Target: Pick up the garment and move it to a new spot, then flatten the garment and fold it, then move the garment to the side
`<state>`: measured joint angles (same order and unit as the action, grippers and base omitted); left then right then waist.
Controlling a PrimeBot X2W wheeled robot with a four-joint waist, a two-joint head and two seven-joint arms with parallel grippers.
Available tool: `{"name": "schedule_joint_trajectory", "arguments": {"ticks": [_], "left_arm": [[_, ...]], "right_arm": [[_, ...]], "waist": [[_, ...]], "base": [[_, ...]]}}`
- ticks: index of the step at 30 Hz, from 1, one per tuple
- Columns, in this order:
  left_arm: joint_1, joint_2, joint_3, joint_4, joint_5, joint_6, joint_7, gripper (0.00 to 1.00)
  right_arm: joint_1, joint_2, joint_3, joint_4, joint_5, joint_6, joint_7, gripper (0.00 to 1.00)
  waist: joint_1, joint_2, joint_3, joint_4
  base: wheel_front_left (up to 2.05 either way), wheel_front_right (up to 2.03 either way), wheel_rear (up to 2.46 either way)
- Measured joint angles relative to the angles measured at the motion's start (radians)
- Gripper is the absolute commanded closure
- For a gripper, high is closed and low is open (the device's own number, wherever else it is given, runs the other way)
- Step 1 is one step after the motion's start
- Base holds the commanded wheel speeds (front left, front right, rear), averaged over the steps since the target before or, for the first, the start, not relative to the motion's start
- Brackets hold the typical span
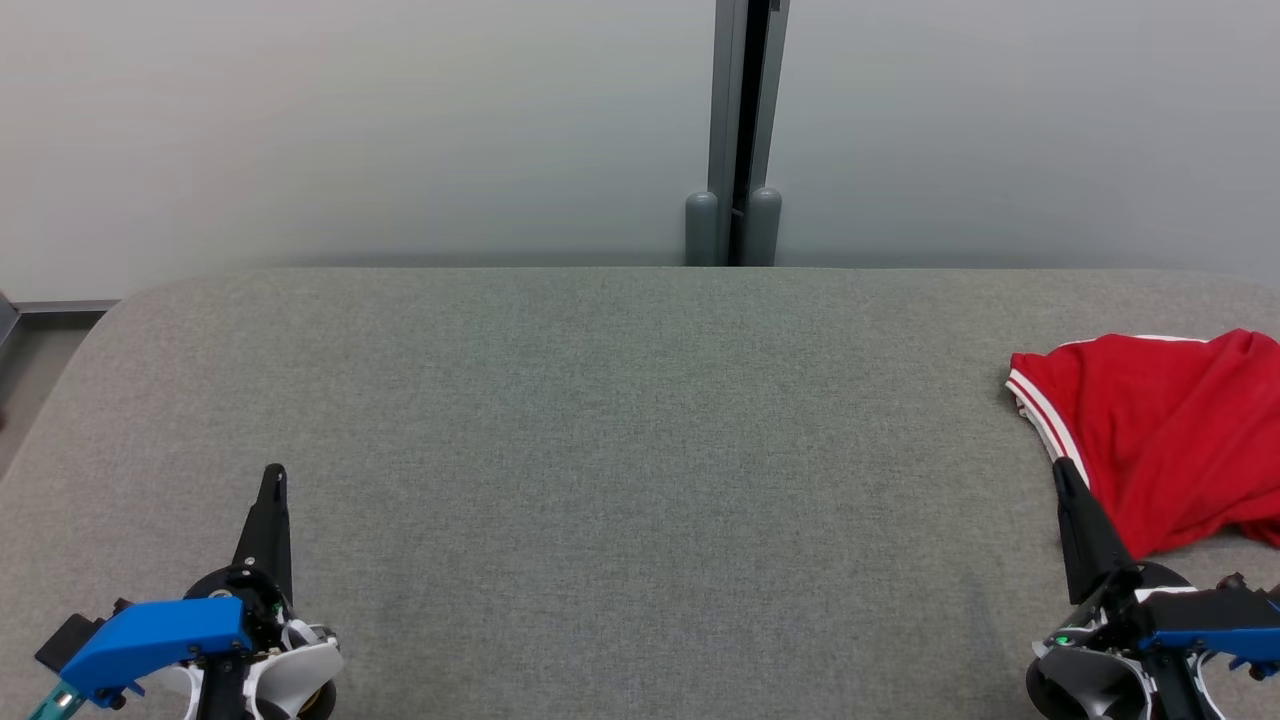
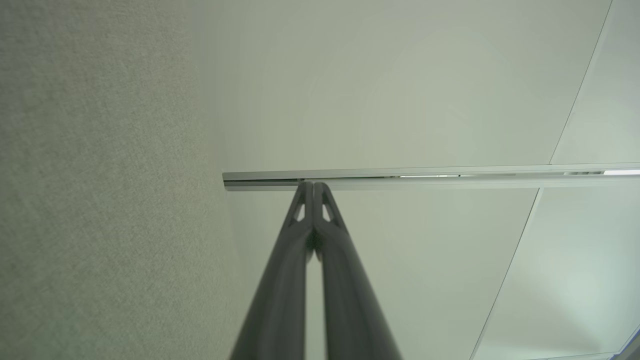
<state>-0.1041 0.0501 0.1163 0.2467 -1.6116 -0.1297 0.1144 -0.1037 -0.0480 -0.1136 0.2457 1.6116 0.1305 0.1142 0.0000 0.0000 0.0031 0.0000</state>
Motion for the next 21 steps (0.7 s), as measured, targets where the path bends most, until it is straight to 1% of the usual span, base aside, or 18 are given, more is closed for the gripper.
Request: {"name": "schedule_joint_trajectory", "arguments": {"ticks": [21], "left_arm": [[0.000,0.000,0.000,0.000,0.000,0.000,0.000,1.00]], "right_arm": [[0.000,0.000,0.000,0.000,0.000,0.000,0.000,1.00]], "waist": [[0.0000,0.0000,0.000,0.000]], "base": [[0.00,0.00,0.00]]}}
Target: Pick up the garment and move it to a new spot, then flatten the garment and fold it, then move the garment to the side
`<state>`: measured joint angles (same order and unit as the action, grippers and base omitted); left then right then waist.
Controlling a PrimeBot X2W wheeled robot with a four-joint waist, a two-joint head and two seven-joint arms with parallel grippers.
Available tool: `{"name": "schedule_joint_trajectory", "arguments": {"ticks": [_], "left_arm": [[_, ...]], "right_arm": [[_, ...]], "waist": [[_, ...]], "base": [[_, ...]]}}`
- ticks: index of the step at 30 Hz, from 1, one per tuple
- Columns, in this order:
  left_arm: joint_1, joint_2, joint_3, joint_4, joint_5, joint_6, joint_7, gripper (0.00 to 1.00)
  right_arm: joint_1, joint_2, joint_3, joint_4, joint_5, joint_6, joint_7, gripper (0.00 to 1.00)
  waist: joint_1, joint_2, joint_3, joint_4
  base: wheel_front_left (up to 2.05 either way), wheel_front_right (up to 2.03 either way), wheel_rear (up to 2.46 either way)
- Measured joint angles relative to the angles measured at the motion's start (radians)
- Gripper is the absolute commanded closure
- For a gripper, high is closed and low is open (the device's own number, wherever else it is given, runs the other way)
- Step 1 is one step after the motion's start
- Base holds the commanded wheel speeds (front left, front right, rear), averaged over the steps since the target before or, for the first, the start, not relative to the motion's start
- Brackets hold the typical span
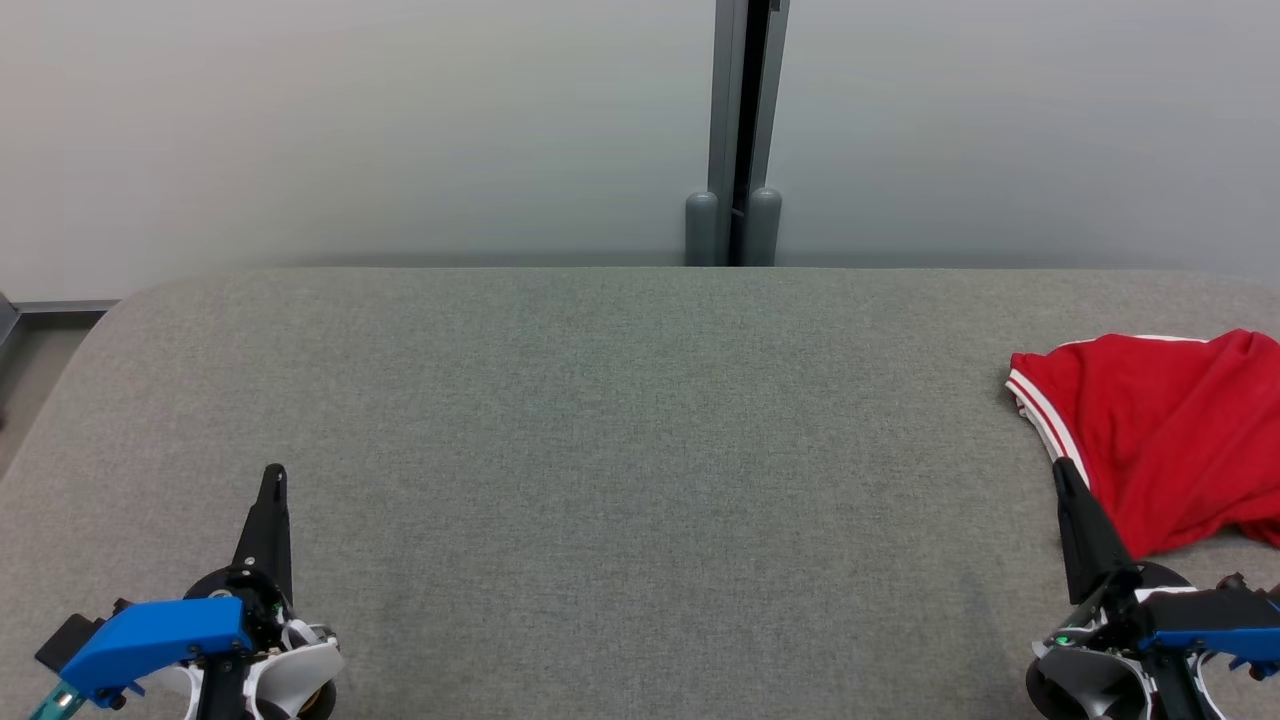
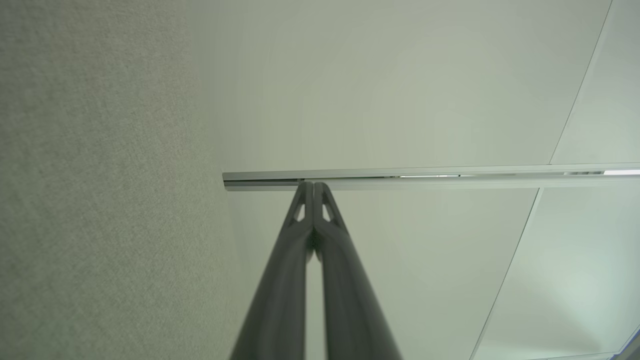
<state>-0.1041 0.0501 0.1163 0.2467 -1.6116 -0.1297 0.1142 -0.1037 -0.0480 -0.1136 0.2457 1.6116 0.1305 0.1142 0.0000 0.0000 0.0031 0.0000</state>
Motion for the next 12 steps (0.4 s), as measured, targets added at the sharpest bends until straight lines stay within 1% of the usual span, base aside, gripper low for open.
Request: {"name": "schedule_joint_trajectory", "arguments": {"ticks": [12], "left_arm": [[0.000,0.000,0.000,0.000,0.000,0.000,0.000,1.00]], "right_arm": [[0.000,0.000,0.000,0.000,0.000,0.000,0.000,1.00]], "waist": [[0.0000,0.0000,0.000,0.000]], "base": [[0.00,0.00,0.00]]}}
